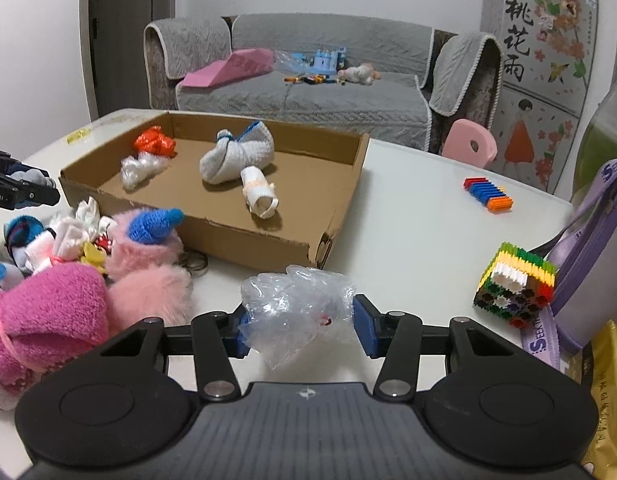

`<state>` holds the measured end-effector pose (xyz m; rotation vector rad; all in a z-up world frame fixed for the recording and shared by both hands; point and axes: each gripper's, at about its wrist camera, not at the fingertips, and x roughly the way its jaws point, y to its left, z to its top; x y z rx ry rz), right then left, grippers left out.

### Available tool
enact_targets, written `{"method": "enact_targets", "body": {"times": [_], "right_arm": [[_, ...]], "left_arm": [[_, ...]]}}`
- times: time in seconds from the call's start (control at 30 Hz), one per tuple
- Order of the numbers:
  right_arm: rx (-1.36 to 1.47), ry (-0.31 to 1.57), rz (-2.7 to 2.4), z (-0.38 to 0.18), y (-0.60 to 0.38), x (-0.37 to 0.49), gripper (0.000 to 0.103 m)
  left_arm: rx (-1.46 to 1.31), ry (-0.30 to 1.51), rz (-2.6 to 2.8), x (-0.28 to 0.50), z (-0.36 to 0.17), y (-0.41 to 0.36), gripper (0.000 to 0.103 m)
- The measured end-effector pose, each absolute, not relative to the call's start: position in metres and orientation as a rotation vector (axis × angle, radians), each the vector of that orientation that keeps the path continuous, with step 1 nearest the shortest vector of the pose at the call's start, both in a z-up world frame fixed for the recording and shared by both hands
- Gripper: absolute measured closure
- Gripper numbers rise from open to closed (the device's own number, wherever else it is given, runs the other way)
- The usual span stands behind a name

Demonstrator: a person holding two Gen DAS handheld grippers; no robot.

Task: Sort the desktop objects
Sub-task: 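Lift the grey sock and clear bag toward the box with both grippers, then lower the grey sock and clear bag into the box and open both grippers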

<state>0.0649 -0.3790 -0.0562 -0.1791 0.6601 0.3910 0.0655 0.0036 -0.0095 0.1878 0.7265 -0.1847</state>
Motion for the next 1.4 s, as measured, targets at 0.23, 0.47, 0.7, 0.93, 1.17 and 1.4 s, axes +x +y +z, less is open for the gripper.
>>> {"method": "enact_targets", "body": {"times": [0.23, 0.47, 0.7, 0.93, 1.17, 1.4], "right_arm": [[-0.132, 0.609, 0.391, -0.04, -0.385, 0.062, 0.057], [-0.104, 0.564, 0.415, -0.029, -0.383, 0.064, 0.057], [-0.083, 0.529, 0.436, -0.022, -0.382, 0.068, 0.057], [-0.053, 0.491, 0.46, -0.014, -0.377, 0.076, 0.057], [0.036, 0.447, 0.531, -0.002, -0.373, 0.093, 0.057], [0.105, 0.463, 0.59, -0.008, -0.369, 0.116, 0.057]], "left_arm": [[0.206, 0.702, -0.181, 0.062, -0.003, 0.0, 0.042], [0.219, 0.673, -0.186, 0.064, 0.005, -0.007, 0.043], [0.229, 0.635, -0.168, 0.069, 0.013, -0.012, 0.042], [0.25, 0.606, -0.155, 0.082, 0.02, -0.022, 0.043], [0.232, 0.581, -0.173, 0.104, 0.023, -0.038, 0.043], [0.221, 0.567, -0.182, 0.128, 0.021, -0.053, 0.043]]}}
